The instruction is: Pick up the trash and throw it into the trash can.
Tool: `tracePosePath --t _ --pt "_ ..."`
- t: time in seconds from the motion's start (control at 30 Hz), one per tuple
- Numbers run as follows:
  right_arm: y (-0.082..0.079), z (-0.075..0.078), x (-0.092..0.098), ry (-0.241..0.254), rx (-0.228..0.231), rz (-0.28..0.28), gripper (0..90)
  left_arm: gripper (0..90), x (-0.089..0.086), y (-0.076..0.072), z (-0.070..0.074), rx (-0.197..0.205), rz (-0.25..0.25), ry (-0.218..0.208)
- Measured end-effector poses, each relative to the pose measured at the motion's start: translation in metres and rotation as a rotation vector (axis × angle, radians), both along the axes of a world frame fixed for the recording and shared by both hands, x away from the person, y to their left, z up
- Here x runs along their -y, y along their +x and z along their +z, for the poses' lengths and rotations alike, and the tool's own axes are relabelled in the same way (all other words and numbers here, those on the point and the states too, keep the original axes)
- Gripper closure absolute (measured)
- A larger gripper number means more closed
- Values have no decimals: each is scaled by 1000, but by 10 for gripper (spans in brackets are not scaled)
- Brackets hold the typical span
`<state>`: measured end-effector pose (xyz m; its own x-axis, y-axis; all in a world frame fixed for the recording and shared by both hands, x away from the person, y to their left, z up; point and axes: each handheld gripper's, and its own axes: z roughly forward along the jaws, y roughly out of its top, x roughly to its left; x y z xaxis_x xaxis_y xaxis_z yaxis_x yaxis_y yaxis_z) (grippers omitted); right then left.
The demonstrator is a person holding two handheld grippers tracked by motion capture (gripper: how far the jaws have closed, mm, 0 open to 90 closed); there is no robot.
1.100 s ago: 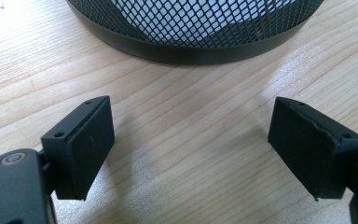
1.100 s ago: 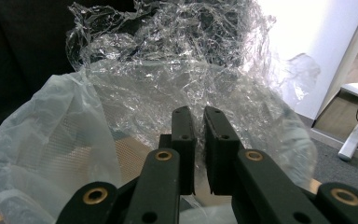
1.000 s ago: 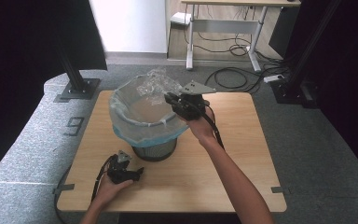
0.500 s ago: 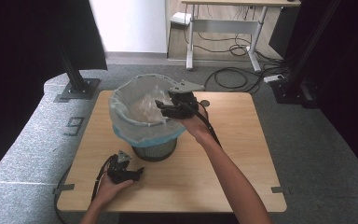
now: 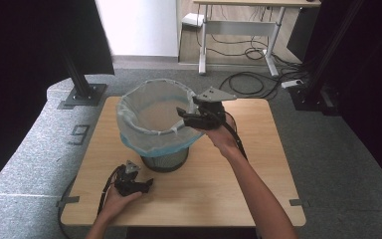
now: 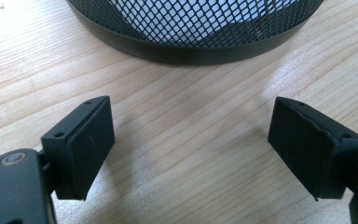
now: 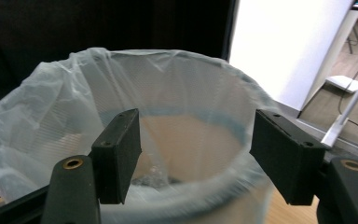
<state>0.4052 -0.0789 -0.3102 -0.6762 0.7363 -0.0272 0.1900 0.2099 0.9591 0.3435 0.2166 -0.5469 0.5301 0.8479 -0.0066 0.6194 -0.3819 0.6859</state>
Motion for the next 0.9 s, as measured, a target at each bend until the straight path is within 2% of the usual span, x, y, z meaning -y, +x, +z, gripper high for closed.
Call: tracePosePath --t 0.13,0.3,0.5,0.77,0.9 --pt "-5 -4 21 -2 13 -24 321 143 0 0 0 0 1 -1" --pt "-15 -17 48 -13 19 -55 321 143 0 0 0 0 1 -4" --pt "-25 -41 76 -10 -9 -91 322 143 0 0 0 0 1 -4" --pt "-32 -73 107 10 -69 -140 322 144 0 0 0 0 2 -4" --pt "-35 -87 118 -6 -94 -164 322 144 0 0 0 0 2 -5"
